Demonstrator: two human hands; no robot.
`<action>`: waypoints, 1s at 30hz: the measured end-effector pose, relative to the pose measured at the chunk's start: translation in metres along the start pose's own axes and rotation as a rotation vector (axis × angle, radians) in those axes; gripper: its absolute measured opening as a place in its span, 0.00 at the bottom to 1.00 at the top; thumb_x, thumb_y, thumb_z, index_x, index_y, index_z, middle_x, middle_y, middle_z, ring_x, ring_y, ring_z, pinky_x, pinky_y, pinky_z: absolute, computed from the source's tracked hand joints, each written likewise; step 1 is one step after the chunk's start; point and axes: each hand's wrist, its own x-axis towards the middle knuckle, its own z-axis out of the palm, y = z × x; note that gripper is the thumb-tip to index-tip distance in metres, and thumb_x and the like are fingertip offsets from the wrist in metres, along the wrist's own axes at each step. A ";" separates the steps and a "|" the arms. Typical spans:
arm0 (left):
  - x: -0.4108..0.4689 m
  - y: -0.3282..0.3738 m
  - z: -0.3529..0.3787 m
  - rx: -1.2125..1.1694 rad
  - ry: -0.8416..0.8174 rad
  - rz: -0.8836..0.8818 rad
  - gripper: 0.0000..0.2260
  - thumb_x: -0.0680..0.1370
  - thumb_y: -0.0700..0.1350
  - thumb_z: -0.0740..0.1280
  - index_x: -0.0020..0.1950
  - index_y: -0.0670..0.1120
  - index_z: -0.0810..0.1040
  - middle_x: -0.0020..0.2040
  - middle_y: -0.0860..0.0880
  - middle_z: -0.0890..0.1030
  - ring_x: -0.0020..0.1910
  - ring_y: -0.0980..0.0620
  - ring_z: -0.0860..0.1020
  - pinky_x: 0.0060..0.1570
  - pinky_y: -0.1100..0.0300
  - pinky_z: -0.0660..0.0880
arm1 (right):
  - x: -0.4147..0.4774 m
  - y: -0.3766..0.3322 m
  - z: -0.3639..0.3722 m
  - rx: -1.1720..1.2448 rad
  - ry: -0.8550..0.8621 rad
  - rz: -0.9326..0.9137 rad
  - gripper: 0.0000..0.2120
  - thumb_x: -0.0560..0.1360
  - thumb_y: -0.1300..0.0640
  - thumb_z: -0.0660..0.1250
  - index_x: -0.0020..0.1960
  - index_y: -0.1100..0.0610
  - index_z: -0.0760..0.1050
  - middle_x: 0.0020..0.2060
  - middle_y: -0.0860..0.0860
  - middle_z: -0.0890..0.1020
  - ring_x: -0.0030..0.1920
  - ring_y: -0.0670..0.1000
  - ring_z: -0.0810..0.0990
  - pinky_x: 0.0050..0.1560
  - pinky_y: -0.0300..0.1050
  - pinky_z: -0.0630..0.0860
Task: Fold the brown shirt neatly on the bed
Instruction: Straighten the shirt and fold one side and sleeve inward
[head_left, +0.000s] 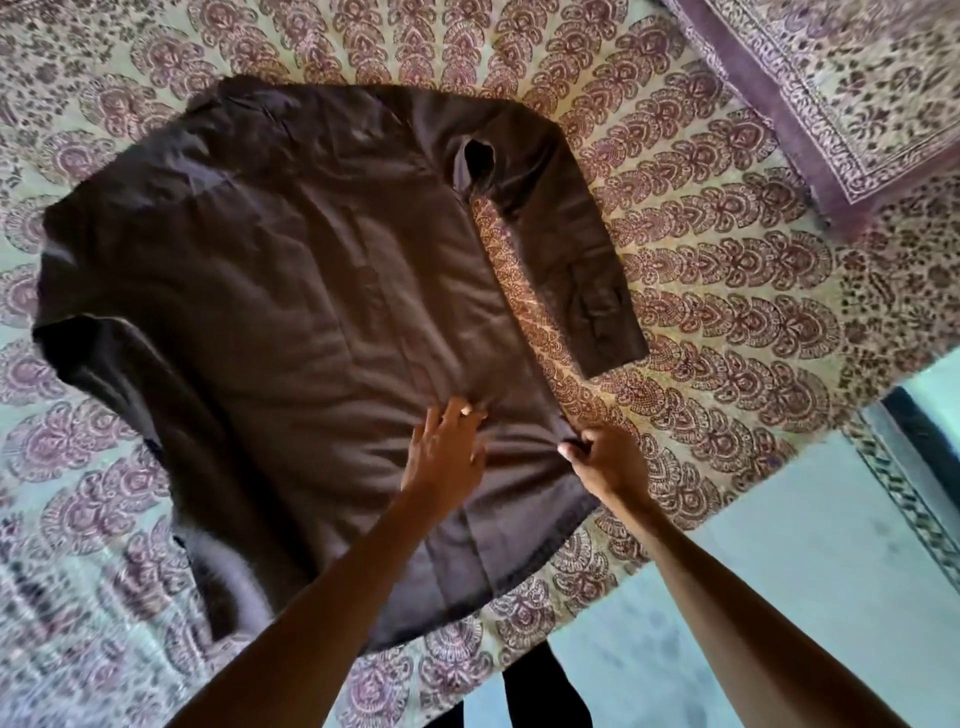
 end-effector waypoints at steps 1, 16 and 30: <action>-0.010 0.004 0.007 -0.015 -0.005 0.007 0.20 0.72 0.50 0.66 0.64 0.52 0.73 0.62 0.49 0.73 0.59 0.44 0.73 0.52 0.49 0.77 | -0.006 0.003 0.001 0.002 0.023 -0.001 0.16 0.74 0.43 0.68 0.51 0.56 0.81 0.45 0.53 0.85 0.36 0.51 0.77 0.33 0.38 0.66; -0.112 0.017 0.043 -0.231 -0.082 -0.096 0.09 0.77 0.47 0.62 0.54 0.53 0.79 0.51 0.52 0.82 0.48 0.48 0.82 0.48 0.55 0.79 | -0.060 0.014 0.021 -0.181 0.305 -0.329 0.12 0.69 0.64 0.73 0.50 0.57 0.74 0.45 0.52 0.80 0.43 0.52 0.77 0.41 0.44 0.73; -0.199 -0.215 -0.006 -0.513 0.471 -1.049 0.19 0.80 0.51 0.57 0.67 0.43 0.70 0.65 0.37 0.74 0.65 0.39 0.72 0.62 0.49 0.68 | -0.144 -0.163 0.148 0.080 -0.187 -0.621 0.11 0.75 0.50 0.68 0.57 0.51 0.77 0.47 0.50 0.83 0.49 0.55 0.82 0.47 0.48 0.77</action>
